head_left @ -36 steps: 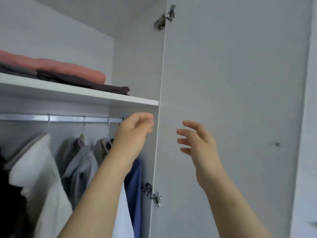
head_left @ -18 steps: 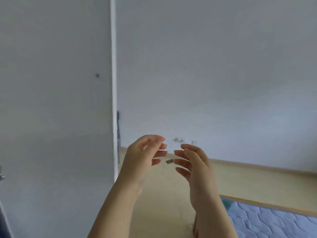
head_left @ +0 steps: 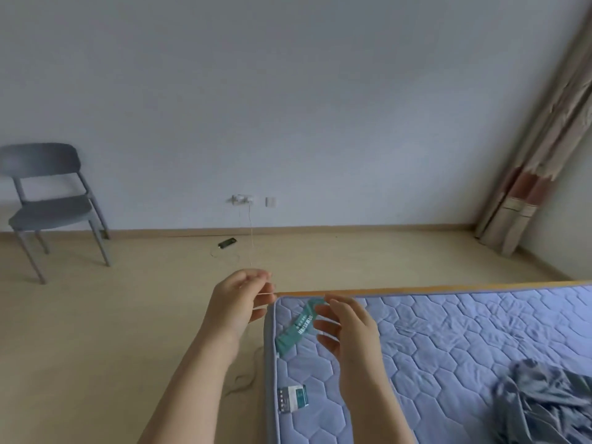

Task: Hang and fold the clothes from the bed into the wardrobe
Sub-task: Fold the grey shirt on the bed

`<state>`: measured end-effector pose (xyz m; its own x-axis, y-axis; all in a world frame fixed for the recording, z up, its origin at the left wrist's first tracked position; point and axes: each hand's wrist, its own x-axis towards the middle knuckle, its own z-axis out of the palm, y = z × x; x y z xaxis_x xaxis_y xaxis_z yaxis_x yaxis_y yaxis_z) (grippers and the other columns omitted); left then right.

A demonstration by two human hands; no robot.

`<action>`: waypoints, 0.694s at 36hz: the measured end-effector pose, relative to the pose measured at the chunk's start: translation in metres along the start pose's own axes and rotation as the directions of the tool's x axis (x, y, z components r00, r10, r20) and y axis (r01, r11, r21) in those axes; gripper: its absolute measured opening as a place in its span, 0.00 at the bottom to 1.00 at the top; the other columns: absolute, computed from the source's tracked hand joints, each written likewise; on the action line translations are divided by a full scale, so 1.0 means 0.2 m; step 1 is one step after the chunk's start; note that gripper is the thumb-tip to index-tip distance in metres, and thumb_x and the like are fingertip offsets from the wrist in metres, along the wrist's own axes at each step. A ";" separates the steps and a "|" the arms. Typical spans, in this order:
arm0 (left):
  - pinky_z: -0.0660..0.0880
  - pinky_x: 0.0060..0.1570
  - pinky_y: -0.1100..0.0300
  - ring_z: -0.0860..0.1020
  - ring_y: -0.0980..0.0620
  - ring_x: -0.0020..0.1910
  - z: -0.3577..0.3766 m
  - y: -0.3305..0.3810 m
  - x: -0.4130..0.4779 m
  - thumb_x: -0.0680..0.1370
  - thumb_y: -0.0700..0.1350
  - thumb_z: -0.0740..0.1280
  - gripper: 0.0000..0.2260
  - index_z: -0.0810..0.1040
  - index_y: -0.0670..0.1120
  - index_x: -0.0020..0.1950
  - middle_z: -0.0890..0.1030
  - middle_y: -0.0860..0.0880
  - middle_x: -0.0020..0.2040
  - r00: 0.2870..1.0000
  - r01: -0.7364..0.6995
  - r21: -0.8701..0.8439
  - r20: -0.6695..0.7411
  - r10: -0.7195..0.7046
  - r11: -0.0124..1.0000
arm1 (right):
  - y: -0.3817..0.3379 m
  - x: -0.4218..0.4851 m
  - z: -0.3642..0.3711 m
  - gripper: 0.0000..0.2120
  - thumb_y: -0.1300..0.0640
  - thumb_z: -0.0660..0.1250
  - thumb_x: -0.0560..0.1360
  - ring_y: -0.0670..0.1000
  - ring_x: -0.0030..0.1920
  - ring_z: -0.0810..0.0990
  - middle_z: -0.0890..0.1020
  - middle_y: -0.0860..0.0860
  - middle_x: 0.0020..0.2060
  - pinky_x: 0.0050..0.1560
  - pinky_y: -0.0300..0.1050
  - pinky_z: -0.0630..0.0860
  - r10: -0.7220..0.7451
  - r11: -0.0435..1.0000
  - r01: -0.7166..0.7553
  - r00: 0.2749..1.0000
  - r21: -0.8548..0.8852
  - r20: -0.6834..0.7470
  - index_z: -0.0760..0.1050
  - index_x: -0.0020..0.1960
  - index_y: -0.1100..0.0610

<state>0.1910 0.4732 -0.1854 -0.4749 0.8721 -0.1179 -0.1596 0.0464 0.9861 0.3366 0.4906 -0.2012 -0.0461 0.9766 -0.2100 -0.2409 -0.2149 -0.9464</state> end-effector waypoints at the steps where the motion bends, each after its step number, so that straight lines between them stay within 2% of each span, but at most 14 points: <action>1: 0.72 0.37 0.60 0.79 0.58 0.30 0.02 -0.03 0.04 0.78 0.39 0.62 0.09 0.78 0.47 0.40 0.80 0.52 0.33 1.000 0.019 0.006 -0.007 -0.019 1.000 | 0.03 0.04 -0.02 0.09 0.64 0.60 0.78 0.49 0.33 0.77 0.82 0.51 0.34 0.34 0.40 0.71 0.022 1.000 -0.022 1.000 -0.004 -0.012 0.77 0.43 0.57; 7: 0.71 0.36 0.61 0.78 0.54 0.33 0.09 -0.14 0.31 0.79 0.39 0.62 0.09 0.77 0.46 0.40 0.79 0.50 0.34 0.996 0.086 0.028 -0.039 -0.085 0.996 | 0.14 0.29 -0.02 0.09 0.64 0.59 0.78 0.51 0.35 0.77 0.81 0.52 0.35 0.36 0.42 0.71 0.139 0.989 -0.140 0.990 -0.042 -0.038 0.77 0.44 0.56; 12: 0.72 0.36 0.62 0.78 0.55 0.33 0.11 -0.14 0.60 0.79 0.38 0.61 0.09 0.78 0.46 0.42 0.80 0.50 0.34 0.996 0.085 0.053 -0.003 -0.085 0.995 | 0.16 0.56 0.12 0.09 0.65 0.58 0.78 0.51 0.34 0.77 0.81 0.53 0.35 0.36 0.42 0.71 0.148 0.987 -0.151 0.988 -0.060 -0.045 0.77 0.45 0.58; 18: 0.72 0.37 0.61 0.78 0.54 0.34 0.08 -0.12 1.10 0.79 0.37 0.61 0.09 0.78 0.45 0.42 0.80 0.49 0.35 0.994 0.104 0.041 0.029 -0.105 0.994 | 0.18 0.96 0.43 0.10 0.65 0.59 0.78 0.50 0.31 0.76 0.81 0.50 0.29 0.34 0.42 0.69 0.146 0.987 -0.148 0.989 -0.063 -0.038 0.76 0.43 0.58; 22: 0.73 0.38 0.60 0.79 0.53 0.36 -0.01 -0.06 1.51 0.79 0.39 0.62 0.08 0.79 0.45 0.43 0.81 0.49 0.36 0.993 0.108 0.077 0.031 -0.111 0.991 | 0.18 1.30 0.70 0.09 0.65 0.59 0.78 0.50 0.30 0.75 0.80 0.52 0.33 0.31 0.40 0.69 0.176 0.981 -0.179 0.983 -0.071 -0.048 0.76 0.43 0.58; 25: 0.74 0.40 0.58 0.79 0.52 0.38 -0.09 0.01 1.81 0.79 0.39 0.62 0.08 0.79 0.46 0.43 0.81 0.49 0.37 0.994 0.103 0.124 0.012 -0.105 0.987 | 0.16 1.55 0.92 0.09 0.64 0.59 0.78 0.51 0.33 0.77 0.81 0.53 0.36 0.33 0.41 0.71 0.193 0.979 -0.195 0.981 -0.066 -0.035 0.76 0.44 0.57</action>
<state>0.0030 0.7792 -0.2284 -0.4453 0.8680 -0.2198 -0.0992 0.1961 0.9756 0.1366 0.7873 -0.2517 -0.0580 0.9158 -0.3974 -0.1624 -0.4014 -0.9014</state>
